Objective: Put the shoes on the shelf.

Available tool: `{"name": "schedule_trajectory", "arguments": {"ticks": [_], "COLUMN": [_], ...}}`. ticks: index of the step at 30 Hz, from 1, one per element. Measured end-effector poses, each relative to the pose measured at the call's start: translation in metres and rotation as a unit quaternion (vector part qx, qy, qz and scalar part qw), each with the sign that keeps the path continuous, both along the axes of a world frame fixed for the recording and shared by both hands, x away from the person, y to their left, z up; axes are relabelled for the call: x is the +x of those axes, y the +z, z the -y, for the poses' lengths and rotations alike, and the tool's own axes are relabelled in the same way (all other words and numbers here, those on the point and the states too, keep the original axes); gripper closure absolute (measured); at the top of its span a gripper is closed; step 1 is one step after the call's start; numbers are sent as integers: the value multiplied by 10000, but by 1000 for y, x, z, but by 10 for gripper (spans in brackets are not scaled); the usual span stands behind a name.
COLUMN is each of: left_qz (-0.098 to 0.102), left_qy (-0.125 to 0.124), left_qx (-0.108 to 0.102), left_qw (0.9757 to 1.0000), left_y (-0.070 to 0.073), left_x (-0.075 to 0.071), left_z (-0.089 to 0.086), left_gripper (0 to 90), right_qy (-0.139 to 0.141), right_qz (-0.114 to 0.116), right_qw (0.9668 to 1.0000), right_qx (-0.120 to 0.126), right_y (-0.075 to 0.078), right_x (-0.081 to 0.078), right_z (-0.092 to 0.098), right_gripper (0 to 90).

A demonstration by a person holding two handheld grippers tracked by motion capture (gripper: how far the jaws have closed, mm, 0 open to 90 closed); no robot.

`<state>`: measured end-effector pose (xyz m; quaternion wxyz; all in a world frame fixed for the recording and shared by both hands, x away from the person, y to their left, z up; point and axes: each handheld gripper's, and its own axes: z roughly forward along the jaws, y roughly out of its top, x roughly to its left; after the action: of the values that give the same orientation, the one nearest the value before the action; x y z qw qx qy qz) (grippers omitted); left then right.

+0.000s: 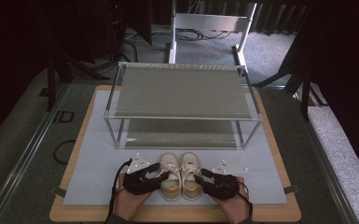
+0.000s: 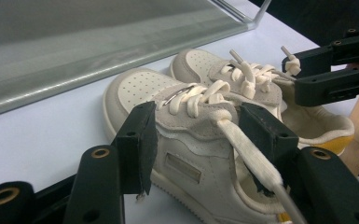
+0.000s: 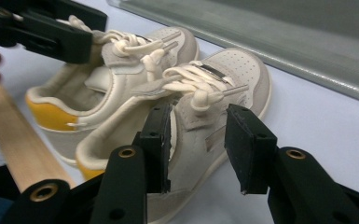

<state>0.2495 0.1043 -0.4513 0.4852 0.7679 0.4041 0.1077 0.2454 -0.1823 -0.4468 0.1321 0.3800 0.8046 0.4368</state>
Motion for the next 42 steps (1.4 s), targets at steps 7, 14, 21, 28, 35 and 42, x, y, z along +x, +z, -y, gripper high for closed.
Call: {"name": "schedule_trajectory", "arguments": {"ticks": [7,14,21,28,35,42], "left_qz": [-64,-193,-208,-220,-213,-223], "left_qy": [31,-24,-90,-101,-93,-107], "left_qx": [215,354,421,464,563,558], "left_qw": [9997,9992,9989,9986,9981,9981], "left_y": [-4,-12,-11,-9,-6,-5], "left_x": [-1,2,3,1,-1,-1], "left_z": [6,11,9,9,8,4], "left_gripper": [443,448,500,528,570,587], "right_qy": [-15,-89,-202,-413,-434,-458], "right_qz": [-50,-62,1,139,208,195], "right_qw": [9998,9997,9997,9991,9988,9988], "right_qx": [-196,-200,-101,1,-57,13], "right_y": [-5,-5,-6,-7,-9,-9], "right_x": [3,3,3,1,-5,-2], "right_z": [-6,-7,-6,-7,-11,-4], "right_gripper": [578,613,664,686,683,644]}}
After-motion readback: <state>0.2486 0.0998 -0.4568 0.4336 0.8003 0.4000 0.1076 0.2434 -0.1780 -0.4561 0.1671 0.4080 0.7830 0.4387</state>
